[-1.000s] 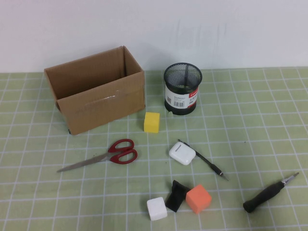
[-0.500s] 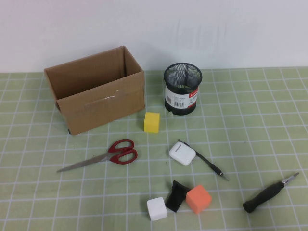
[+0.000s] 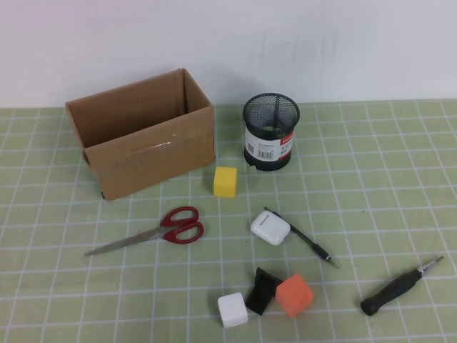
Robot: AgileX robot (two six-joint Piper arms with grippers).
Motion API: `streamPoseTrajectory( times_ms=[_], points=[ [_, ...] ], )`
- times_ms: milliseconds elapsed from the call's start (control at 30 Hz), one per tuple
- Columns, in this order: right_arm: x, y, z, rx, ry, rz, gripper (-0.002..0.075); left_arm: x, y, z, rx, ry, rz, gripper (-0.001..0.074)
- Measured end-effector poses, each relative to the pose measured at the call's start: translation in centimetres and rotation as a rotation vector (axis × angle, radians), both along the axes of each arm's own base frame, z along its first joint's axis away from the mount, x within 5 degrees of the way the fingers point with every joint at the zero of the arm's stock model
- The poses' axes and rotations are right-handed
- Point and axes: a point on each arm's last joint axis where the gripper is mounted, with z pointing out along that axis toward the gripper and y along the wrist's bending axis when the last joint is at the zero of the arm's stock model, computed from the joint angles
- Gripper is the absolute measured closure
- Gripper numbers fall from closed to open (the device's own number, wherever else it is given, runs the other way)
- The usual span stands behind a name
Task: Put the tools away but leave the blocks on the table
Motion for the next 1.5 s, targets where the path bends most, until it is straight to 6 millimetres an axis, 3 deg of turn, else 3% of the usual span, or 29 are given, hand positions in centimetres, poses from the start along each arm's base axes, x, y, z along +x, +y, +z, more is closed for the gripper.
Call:
streamPoseTrajectory(
  times_ms=[133, 267, 367, 633, 900, 1000, 1233, 1500],
  points=[
    [2.5, 0.3, 0.6, -0.029, 0.295, 0.025, 0.0733, 0.0, 0.0, 0.0, 0.0, 0.0, 0.0, 0.0739],
    [5.9, 0.5, -1.5, -0.085, 0.642, 0.042, 0.0733, 0.0, 0.0, 0.0, 0.0, 0.0, 0.0, 0.0739],
    [7.8, 0.4, -3.0, -0.219, 0.826, 0.027, 0.0733, 0.0, 0.0, 0.0, 0.0, 0.0, 0.0, 0.0739],
    [9.8, 1.0, -4.6, -0.296, 0.989, 0.101, 0.0733, 0.0, 0.0, 0.0, 0.0, 0.0, 0.0, 0.0739],
    [12.7, 1.4, -7.7, -0.305, 1.283, 0.175, 0.072, 0.0, 0.0, 0.0, 0.0, 0.0, 0.0, 0.0739],
    [13.9, 1.7, -9.2, -0.286, 1.417, 0.216, 0.0653, 0.0, 0.0, 0.0, 0.0, 0.0, 0.0, 0.0739],
    [16.5, 2.5, -12.5, -0.183, 1.659, 0.306, 0.0379, 0.0, 0.0, 0.0, 0.0, 0.0, 0.0, 0.0739],
    [19.3, 3.7, -14.8, -0.002, 1.692, 0.357, 0.0341, 0.0, 0.0, 0.0, 0.0, 0.0, 0.0, 0.0739]
  ],
)
